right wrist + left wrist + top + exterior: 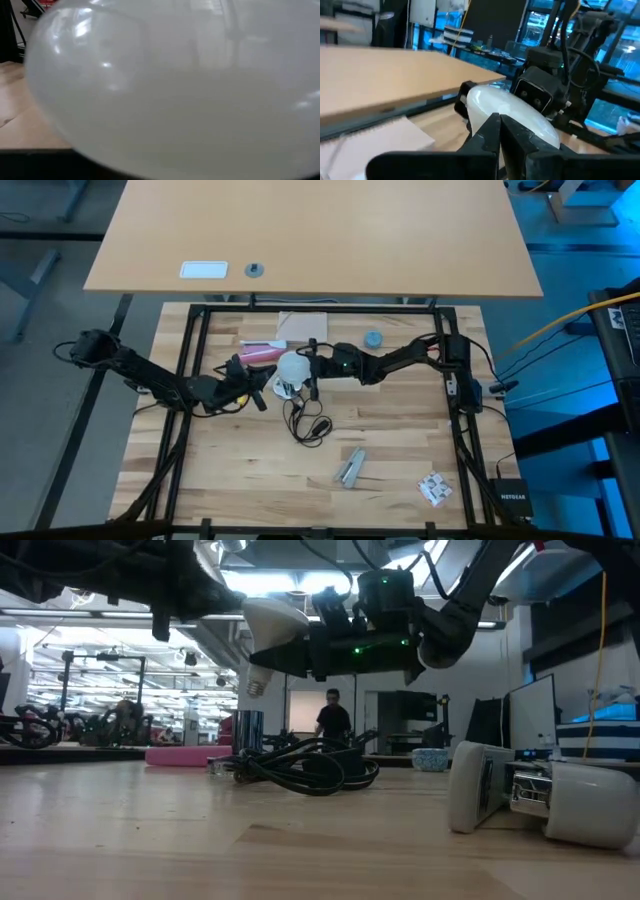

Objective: Screw lightbulb
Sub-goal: Insert light bulb into the lamp

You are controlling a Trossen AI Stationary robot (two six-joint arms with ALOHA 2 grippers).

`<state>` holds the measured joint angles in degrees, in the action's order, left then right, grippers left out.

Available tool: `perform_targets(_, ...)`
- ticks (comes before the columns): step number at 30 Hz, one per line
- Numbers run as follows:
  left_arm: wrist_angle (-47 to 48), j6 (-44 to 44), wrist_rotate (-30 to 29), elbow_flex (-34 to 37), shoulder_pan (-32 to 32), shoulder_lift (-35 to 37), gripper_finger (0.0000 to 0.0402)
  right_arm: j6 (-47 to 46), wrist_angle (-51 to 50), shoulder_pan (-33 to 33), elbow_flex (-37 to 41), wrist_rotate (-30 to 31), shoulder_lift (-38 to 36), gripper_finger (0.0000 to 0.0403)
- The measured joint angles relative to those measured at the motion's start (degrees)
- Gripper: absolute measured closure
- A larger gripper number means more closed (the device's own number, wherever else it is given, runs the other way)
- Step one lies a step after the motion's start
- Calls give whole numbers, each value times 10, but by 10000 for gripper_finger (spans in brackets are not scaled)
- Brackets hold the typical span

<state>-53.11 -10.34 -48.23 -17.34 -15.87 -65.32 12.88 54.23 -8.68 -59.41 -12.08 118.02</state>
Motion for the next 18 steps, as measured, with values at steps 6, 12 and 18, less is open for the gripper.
perform_targets(6,1,57,7,-3,-1,48,398,11,-55,2,1,10,4,226)
perform_targets(12,1,75,2,-3,-1,91,398,12,-55,1,1,14,3,226)
perform_targets(18,1,48,17,-3,-1,87,398,11,-54,1,1,16,3,226)
